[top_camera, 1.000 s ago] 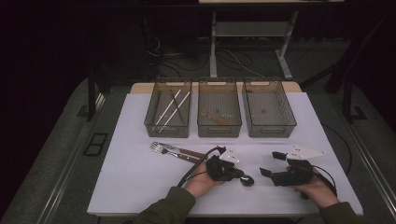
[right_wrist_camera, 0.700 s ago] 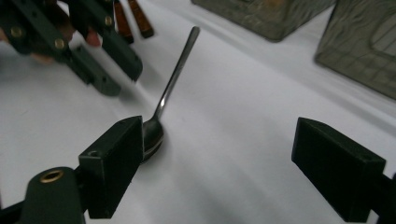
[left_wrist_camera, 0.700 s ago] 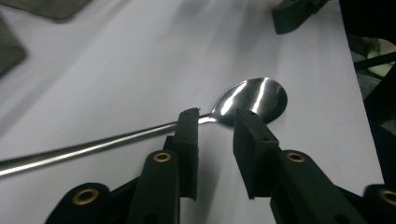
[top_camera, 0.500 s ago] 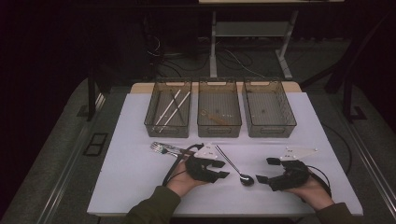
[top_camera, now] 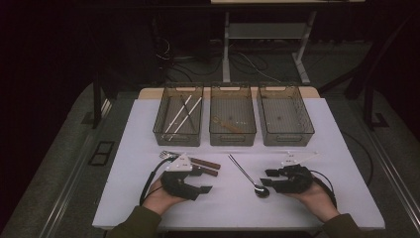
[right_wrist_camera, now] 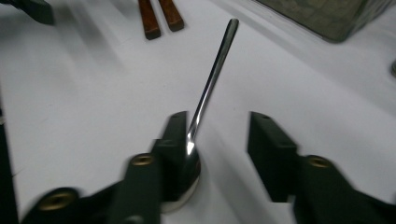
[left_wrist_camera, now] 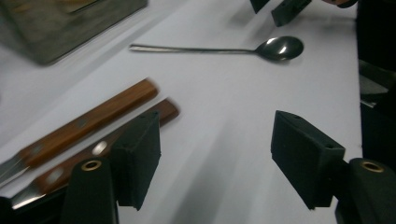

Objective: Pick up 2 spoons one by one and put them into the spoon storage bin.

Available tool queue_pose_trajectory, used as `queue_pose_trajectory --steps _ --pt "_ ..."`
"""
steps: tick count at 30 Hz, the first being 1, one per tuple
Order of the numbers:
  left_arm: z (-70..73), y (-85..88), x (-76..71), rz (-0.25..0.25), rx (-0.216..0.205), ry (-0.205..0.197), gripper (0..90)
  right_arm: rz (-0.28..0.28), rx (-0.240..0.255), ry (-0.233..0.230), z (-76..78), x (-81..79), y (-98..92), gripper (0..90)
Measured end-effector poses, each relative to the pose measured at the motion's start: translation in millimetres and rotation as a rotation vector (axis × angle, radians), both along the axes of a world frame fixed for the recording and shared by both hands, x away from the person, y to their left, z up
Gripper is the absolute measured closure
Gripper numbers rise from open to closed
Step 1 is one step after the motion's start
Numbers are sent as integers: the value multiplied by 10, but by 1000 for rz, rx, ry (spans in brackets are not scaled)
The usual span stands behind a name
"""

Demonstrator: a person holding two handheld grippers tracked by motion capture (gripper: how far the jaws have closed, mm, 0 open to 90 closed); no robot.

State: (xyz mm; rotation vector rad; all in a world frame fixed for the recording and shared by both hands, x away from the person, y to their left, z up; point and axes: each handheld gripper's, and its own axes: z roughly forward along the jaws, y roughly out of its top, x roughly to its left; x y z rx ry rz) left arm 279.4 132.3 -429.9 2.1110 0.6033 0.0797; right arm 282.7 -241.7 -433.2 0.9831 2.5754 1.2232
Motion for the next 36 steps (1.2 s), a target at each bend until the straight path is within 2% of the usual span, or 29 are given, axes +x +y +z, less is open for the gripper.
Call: queue_pose_trajectory --steps 3,7,10,13,16,28,30,33,36 --pt "-16 155 -36 41 2 -1 264 6 -24 -6 -10 81 118 791" --pt "-42 323 -51 89 1 -2 205 22 -51 1 -58 240 283 870" --pt "-54 354 -22 111 -18 5 157 29 -73 11 -107 326 402 885" --pt "-56 318 -26 99 -16 -11 130 30 -100 8 -148 359 478 885" --pt "-65 278 -24 87 -16 -16 115 36 -93 12 -160 353 510 896" --pt "-68 256 -23 74 -18 -15 113 117 -79 27 -162 276 580 895" --pt "-71 251 -24 70 -15 -14 113 107 -80 24 -145 274 561 823" --pt "-69 250 -27 67 -20 -13 113 88 -39 32 -63 252 474 717" --pt "-70 248 -24 64 -22 -12 113 82 -4 68 28 168 352 592"
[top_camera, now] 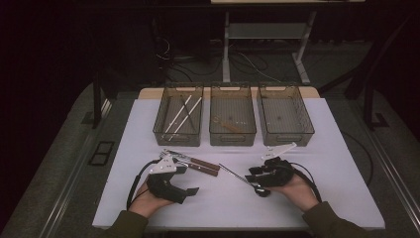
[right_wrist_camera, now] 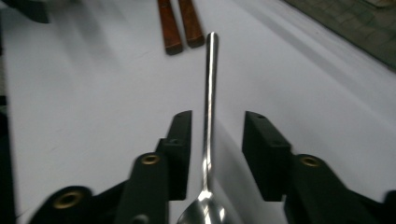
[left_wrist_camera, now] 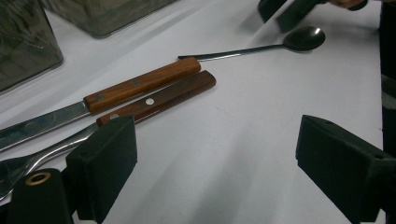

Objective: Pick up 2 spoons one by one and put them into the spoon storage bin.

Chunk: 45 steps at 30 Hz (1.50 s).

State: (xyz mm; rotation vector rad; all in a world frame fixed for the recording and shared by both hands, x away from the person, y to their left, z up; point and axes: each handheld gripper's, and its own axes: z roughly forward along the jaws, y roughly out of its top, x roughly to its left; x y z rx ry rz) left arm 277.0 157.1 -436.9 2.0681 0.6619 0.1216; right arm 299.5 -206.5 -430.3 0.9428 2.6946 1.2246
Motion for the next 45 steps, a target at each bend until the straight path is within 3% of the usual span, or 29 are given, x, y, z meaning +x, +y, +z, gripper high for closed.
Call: queue_pose_trajectory --steps 3,12,15,21,37,45 --pt "1 -7 -2 -3 -1 -1 113 -7 -7 13 24 -107 -106 536" --pt "-8 -32 0 -16 3 3 113 -52 -29 17 -62 -274 -366 516" --pt "-9 -39 -4 -19 2 3 113 -51 -23 19 -84 -249 -352 521" --pt "-11 -47 -6 -27 3 7 113 -27 -60 25 -140 -264 -284 547" --pt "-15 -58 -9 -33 7 9 113 21 -134 -46 -148 -349 -212 604" --pt "-15 -63 -11 -32 8 8 113 31 -136 -57 -147 -364 -212 691"
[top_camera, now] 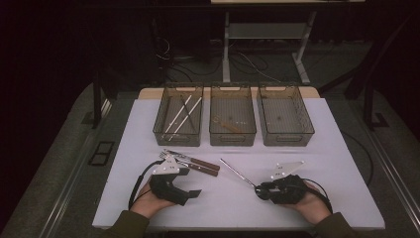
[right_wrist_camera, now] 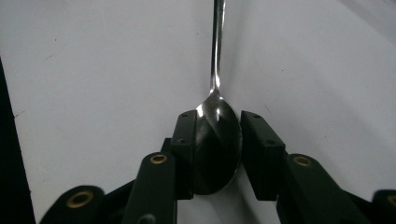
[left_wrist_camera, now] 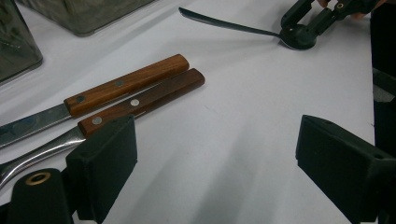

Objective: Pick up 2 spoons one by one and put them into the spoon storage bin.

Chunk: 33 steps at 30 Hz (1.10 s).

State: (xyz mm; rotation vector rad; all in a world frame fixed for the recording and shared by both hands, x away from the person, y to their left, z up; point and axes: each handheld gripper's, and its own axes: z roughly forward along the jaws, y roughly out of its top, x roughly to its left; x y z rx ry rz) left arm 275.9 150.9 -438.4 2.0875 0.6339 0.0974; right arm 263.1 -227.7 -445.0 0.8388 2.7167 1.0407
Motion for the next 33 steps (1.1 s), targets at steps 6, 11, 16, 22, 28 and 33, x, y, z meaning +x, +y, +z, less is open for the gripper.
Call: queue_pose_trajectory --steps 6,11,16,22,28,33 --pt "1 0 -2 0 -2 0 113 12 11 -10 21 -19 11 781" --pt "1 0 -2 0 -2 0 113 19 36 -9 53 -17 -3 832" --pt "2 1 -1 -1 -4 -1 113 28 70 2 69 -12 -16 873" --pt "3 3 -1 -2 -5 -1 113 42 84 8 88 -21 -7 886" --pt "5 5 1 -6 -8 -3 113 39 87 9 105 -7 -26 887" --pt "7 2 0 -8 -12 -3 113 13 103 -12 157 27 -80 887"
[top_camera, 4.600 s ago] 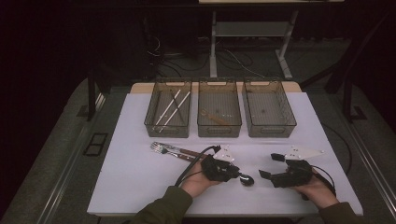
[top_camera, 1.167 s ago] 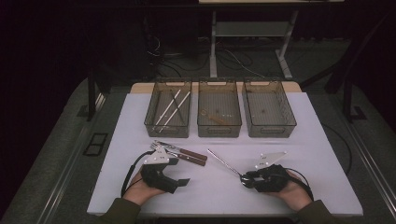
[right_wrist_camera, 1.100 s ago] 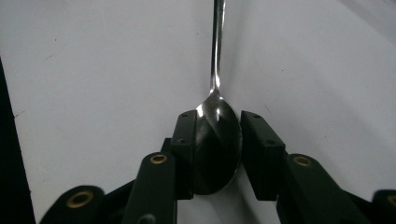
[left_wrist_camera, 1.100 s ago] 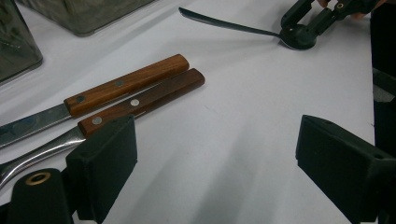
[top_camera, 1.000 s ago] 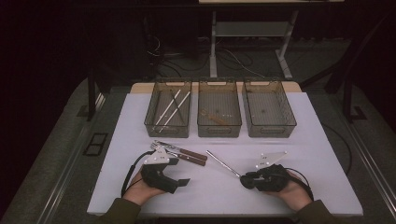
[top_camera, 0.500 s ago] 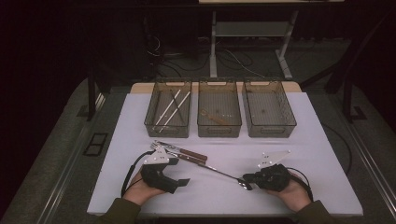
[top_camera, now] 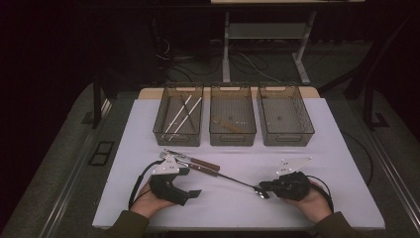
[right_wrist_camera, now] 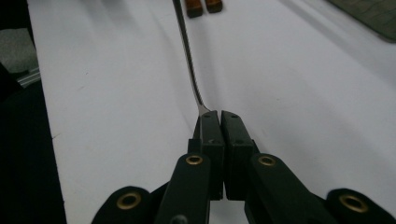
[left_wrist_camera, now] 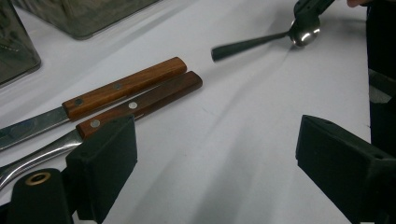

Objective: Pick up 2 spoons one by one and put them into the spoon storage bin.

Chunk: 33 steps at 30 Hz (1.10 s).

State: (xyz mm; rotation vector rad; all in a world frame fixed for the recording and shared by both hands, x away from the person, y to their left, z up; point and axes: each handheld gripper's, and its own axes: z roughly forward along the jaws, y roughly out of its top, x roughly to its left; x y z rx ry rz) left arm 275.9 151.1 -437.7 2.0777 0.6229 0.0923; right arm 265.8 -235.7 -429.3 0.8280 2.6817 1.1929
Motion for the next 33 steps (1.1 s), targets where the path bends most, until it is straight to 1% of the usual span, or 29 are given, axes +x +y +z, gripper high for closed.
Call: queue_pose_trajectory --steps 5,9,10,14,18,23,33 --pt "-4 -6 -1 0 -5 -4 107 -28 4 -19 36 44 -57 887" --pt "0 -3 1 5 -32 -15 65 -48 7 -35 75 83 -92 887" --pt "-1 -4 2 6 -34 -14 52 -53 7 -41 85 94 -100 887" --pt "-20 -20 9 8 -21 -14 0 -76 12 -57 129 155 -135 887" --pt "-23 -17 13 7 -19 -18 0 -105 24 -75 192 231 -155 887" --pt "-31 -15 19 4 -9 -13 0 -148 37 -109 277 348 -180 888" --pt "-32 -13 20 1 -7 -12 0 -199 90 -165 450 551 -156 888"
